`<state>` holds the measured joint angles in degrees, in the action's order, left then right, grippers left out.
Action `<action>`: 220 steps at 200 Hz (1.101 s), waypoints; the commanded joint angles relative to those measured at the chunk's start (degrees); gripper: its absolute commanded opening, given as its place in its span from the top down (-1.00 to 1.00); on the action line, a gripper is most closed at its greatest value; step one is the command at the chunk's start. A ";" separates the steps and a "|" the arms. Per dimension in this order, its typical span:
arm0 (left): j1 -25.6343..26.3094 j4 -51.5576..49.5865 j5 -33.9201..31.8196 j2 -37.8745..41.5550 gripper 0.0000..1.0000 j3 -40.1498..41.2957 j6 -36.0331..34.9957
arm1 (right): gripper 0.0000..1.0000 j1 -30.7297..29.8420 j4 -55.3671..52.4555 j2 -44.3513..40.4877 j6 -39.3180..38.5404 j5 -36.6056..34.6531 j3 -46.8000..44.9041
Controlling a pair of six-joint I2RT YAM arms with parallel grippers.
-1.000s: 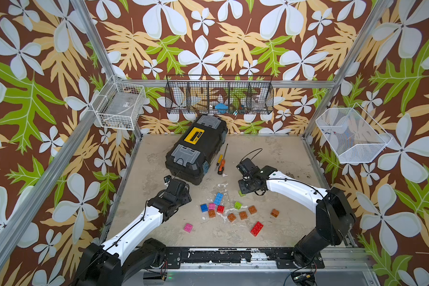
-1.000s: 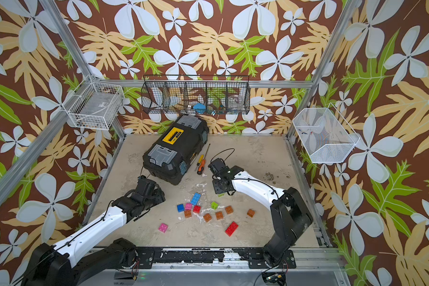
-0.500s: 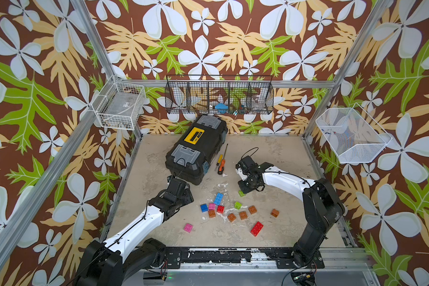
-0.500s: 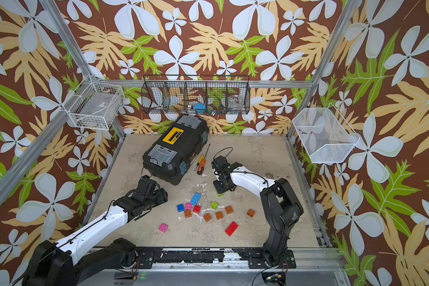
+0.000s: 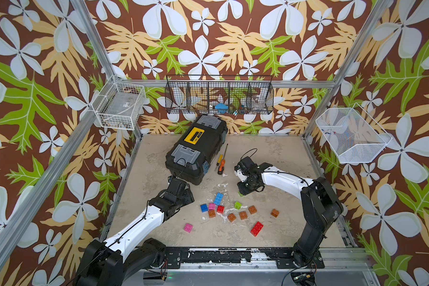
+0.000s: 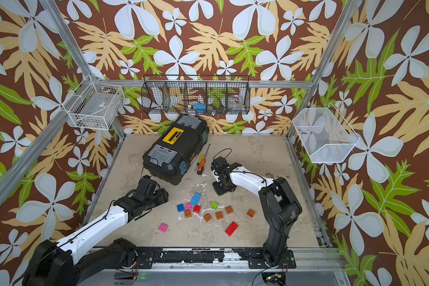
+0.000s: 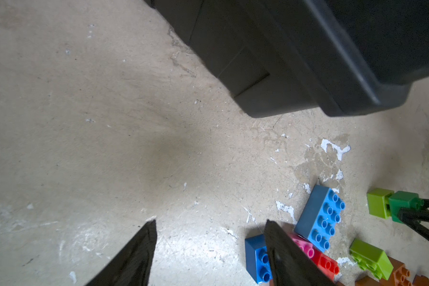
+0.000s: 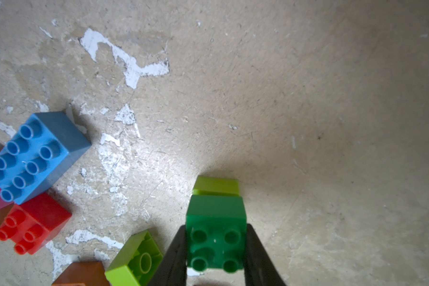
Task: Assemble the letter h with lego
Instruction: Assemble the lego brick with the lego brick.
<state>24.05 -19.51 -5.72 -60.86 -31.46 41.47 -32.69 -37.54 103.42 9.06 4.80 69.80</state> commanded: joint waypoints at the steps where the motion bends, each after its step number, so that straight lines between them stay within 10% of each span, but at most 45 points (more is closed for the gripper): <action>1: -0.15 0.85 0.35 -0.10 -0.46 0.17 -1.04 | 0.35 -0.01 -1.48 1.83 1.21 -0.87 -0.28; 87: -0.15 0.94 0.77 -0.11 -0.46 0.26 -1.13 | 0.42 -0.01 -3.64 6.38 3.89 -7.51 -0.98; 220: -0.15 1.20 1.92 -0.07 -0.46 0.53 -1.13 | -0.06 3.06 -1.36 2.00 21.19 -5.33 5.10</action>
<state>24.05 -19.46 -4.32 -61.10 -31.00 40.66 -29.61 -38.28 106.59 27.79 -0.40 74.83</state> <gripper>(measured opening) 0.729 0.519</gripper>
